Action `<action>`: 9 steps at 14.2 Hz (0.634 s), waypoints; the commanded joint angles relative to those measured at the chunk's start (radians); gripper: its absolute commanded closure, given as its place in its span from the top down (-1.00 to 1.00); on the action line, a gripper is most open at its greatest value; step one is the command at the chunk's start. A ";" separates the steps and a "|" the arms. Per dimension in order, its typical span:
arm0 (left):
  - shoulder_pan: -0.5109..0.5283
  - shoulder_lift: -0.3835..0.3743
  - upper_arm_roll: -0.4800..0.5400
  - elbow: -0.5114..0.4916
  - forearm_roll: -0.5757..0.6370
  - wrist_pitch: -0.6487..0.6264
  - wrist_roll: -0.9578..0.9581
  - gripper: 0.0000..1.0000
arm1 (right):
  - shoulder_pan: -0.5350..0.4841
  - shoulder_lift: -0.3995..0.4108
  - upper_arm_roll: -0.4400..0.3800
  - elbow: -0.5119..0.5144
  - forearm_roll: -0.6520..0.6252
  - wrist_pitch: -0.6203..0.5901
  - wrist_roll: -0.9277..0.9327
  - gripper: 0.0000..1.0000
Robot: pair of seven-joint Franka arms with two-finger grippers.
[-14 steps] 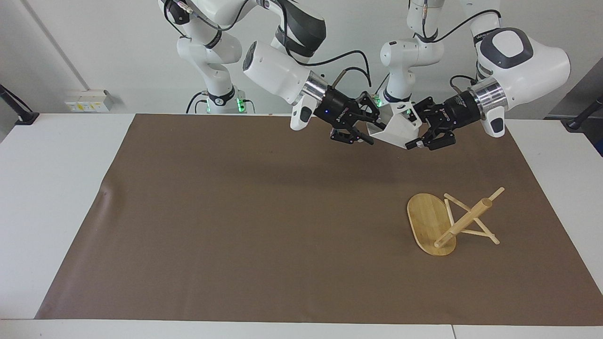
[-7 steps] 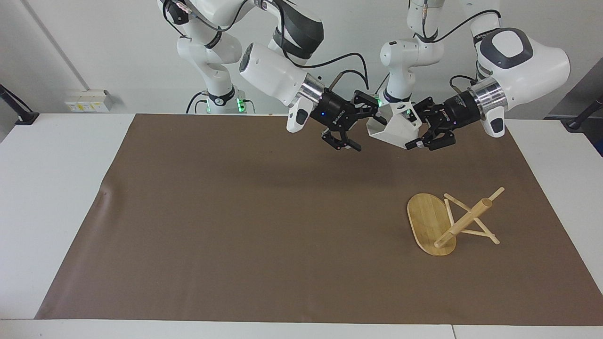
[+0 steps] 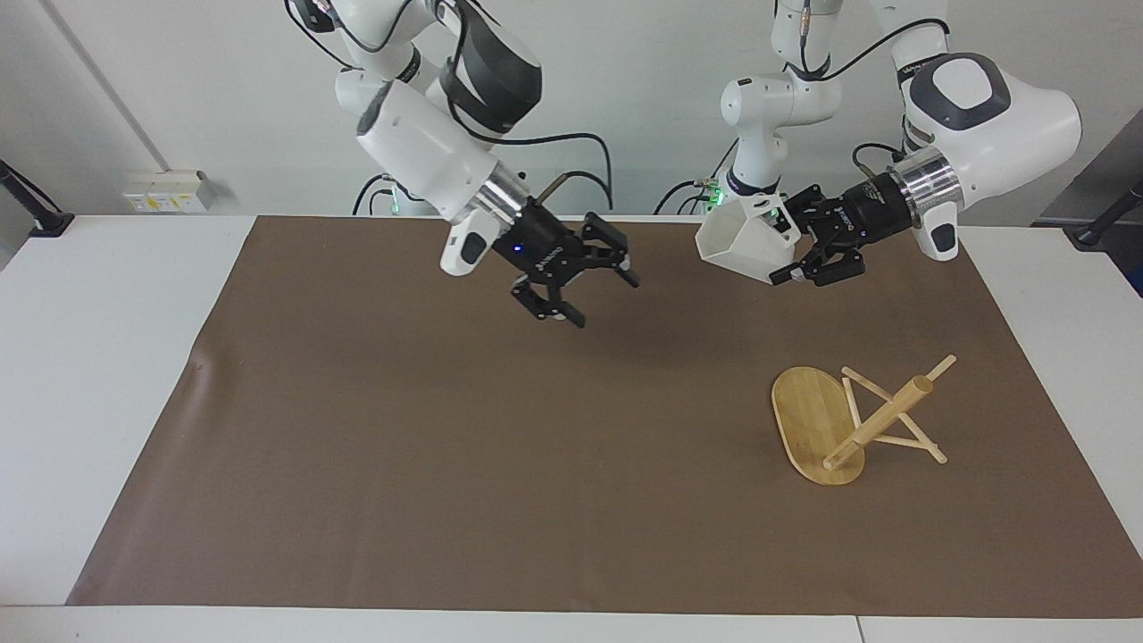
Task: Hang cup on rack
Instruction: 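Lift the cup with the left gripper while the right gripper withdraws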
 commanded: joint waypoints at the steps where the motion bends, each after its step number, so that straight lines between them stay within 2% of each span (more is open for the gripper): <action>1: -0.015 -0.028 0.007 -0.041 0.012 0.037 -0.013 -1.00 | 0.000 -0.018 -0.088 0.072 -0.232 -0.233 0.091 1.00; 3: -0.017 -0.044 0.007 -0.073 0.019 0.047 -0.087 -1.00 | 0.000 -0.041 -0.147 0.071 -0.397 -0.350 0.091 1.00; 5: -0.046 -0.053 0.005 -0.098 0.088 0.092 -0.180 -1.00 | 0.001 -0.049 -0.188 0.071 -0.562 -0.424 0.082 1.00; 6: -0.067 -0.053 0.004 -0.106 0.098 0.147 -0.246 -1.00 | 0.001 -0.059 -0.219 0.069 -0.603 -0.444 0.082 1.00; 9: -0.131 -0.048 0.004 -0.142 0.136 0.320 -0.427 -1.00 | 0.004 -0.070 -0.329 0.055 -0.616 -0.465 0.057 1.00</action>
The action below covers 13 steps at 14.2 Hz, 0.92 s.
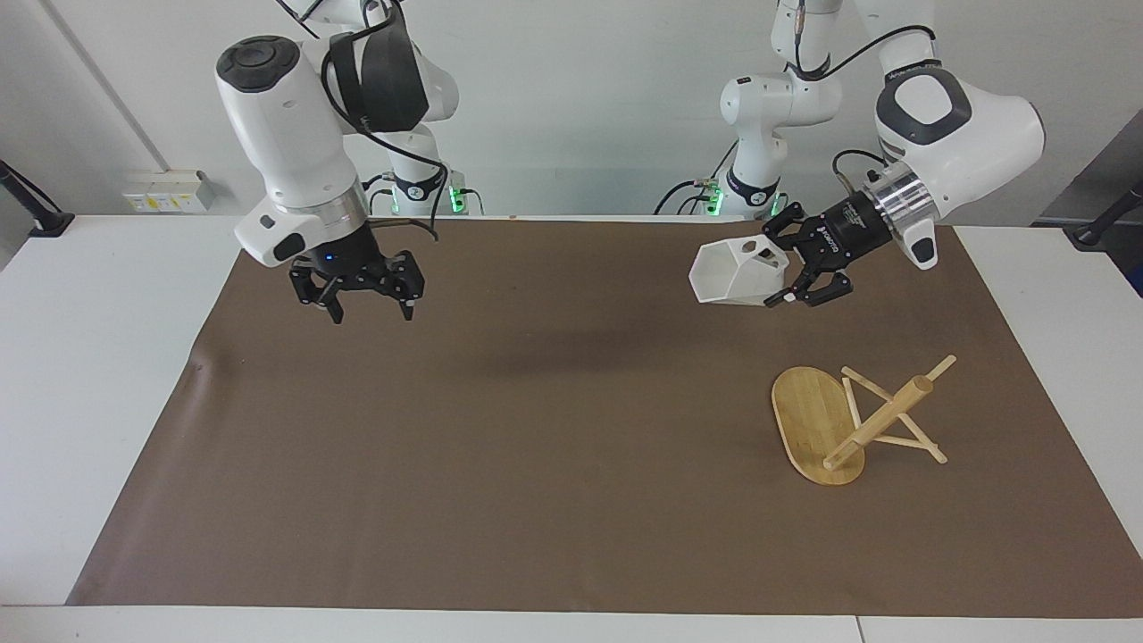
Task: Hang cup on rack
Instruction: 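Lift the cup with the left gripper while the right gripper withdraws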
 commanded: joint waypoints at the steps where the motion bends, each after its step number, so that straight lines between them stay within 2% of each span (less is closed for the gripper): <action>1: -0.055 -0.032 0.009 -0.062 0.066 0.129 -0.155 -1.00 | 0.004 -0.027 -0.082 -0.026 -0.020 -0.022 -0.029 1.00; 5: -0.057 -0.032 0.009 -0.106 0.081 0.241 -0.246 -1.00 | 0.006 -0.029 -0.174 -0.030 -0.020 -0.005 -0.034 1.00; 13: -0.057 -0.026 0.009 -0.166 0.081 0.398 -0.293 -1.00 | -0.003 -0.047 -0.182 -0.031 -0.019 -0.010 -0.033 1.00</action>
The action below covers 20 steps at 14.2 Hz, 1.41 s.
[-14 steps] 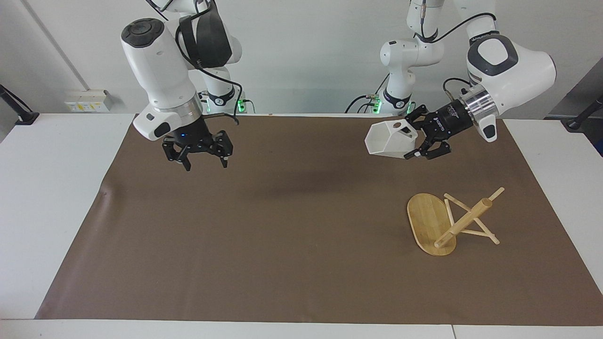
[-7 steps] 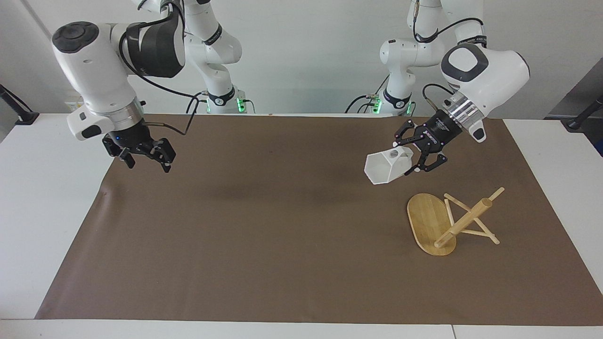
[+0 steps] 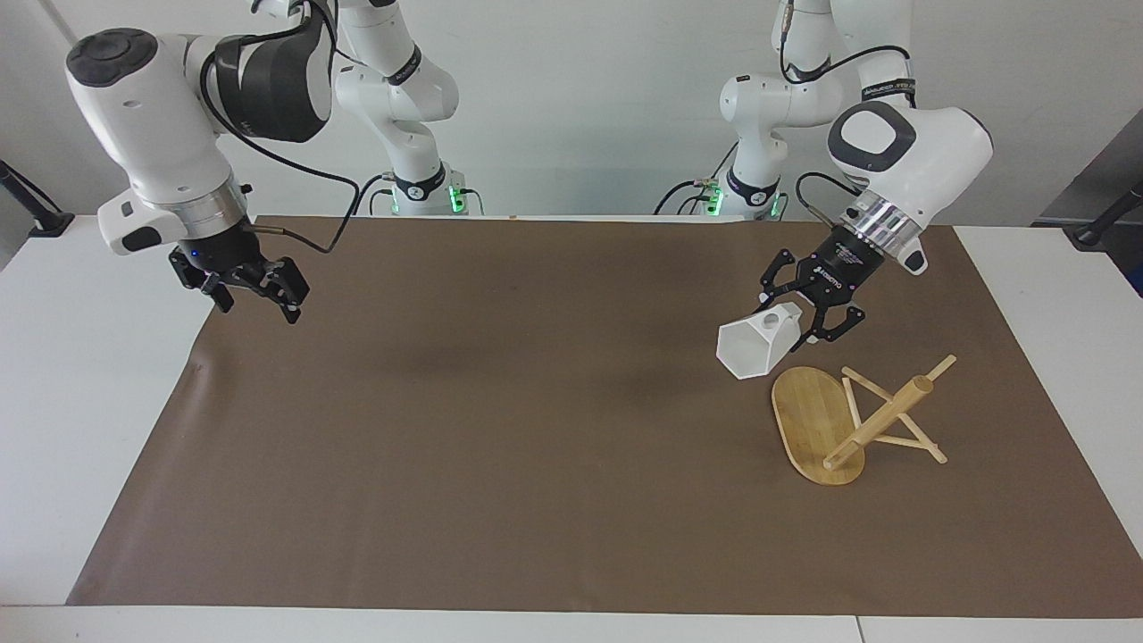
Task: Hang cup on rack
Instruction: 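Lift the cup with the left gripper while the right gripper withdraws, then lower the cup's handle onto a peg of the wooden mug tree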
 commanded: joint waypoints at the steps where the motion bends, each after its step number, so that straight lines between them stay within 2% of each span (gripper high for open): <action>1: -0.013 -0.024 0.006 -0.032 0.016 0.049 -0.070 -1.00 | -0.003 -0.026 -0.001 -0.027 -0.014 0.004 -0.004 1.00; 6: -0.017 -0.003 0.005 -0.041 0.016 0.134 -0.142 -1.00 | -0.002 -0.048 0.012 -0.015 0.003 -0.063 -0.001 1.00; 10: -0.032 0.031 0.006 -0.035 0.014 0.200 -0.189 -1.00 | -0.003 -0.062 0.044 0.011 0.024 -0.135 0.085 1.00; 13: -0.032 0.052 0.006 -0.021 0.016 0.220 -0.196 -1.00 | -0.006 -0.060 0.004 0.042 0.076 -0.172 0.051 1.00; 16: -0.023 0.055 0.006 -0.016 0.016 0.238 -0.202 -1.00 | 0.001 -0.060 -0.046 0.043 0.078 -0.169 -0.079 1.00; 20: -0.019 0.066 0.006 -0.016 0.014 0.273 -0.237 -1.00 | 0.008 -0.062 -0.054 0.045 0.078 -0.158 -0.087 1.00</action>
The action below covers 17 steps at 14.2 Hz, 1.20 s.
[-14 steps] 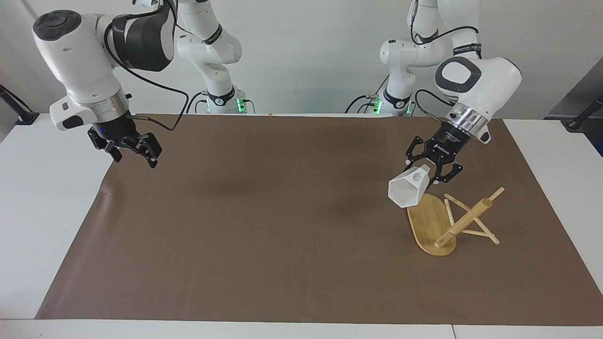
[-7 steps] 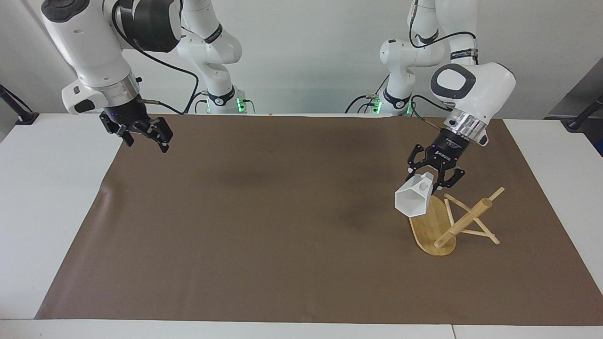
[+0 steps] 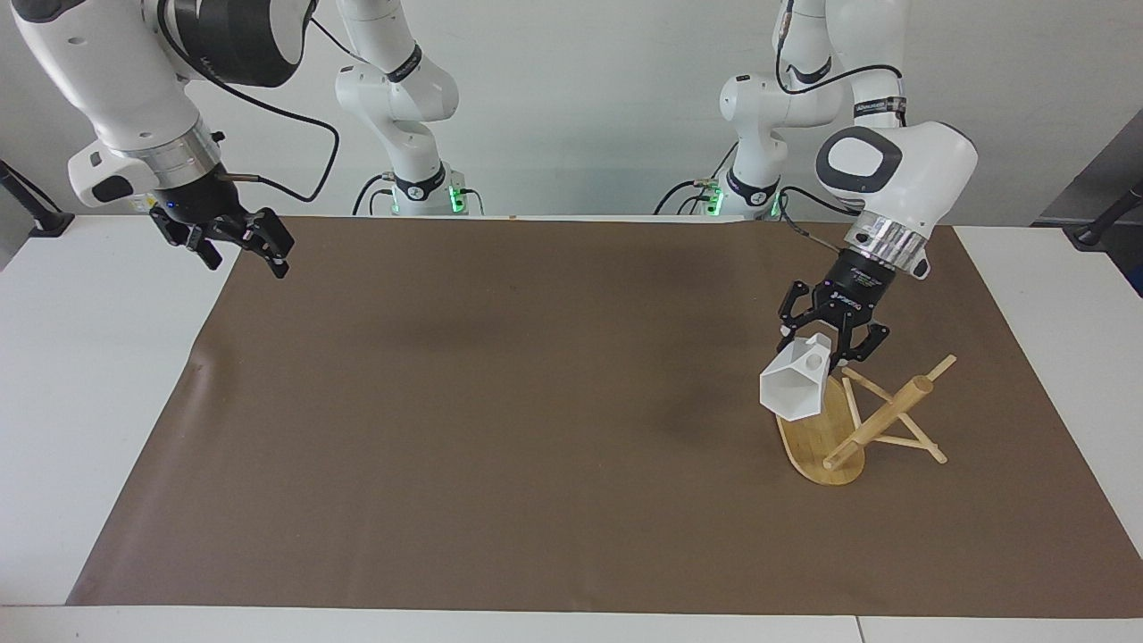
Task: Hang cup on rack
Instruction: 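Lower the cup's handle onto a peg of the wooden mug tree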
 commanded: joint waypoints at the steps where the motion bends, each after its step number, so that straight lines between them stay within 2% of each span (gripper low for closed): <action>1: -0.007 0.021 0.005 0.008 0.014 0.053 -0.053 -1.00 | 0.007 -0.003 -0.009 0.010 0.017 -0.004 -0.020 1.00; 17: 0.000 0.054 0.006 0.020 0.011 0.120 -0.161 -1.00 | 0.002 -0.010 -0.024 0.004 0.009 0.013 -0.074 1.00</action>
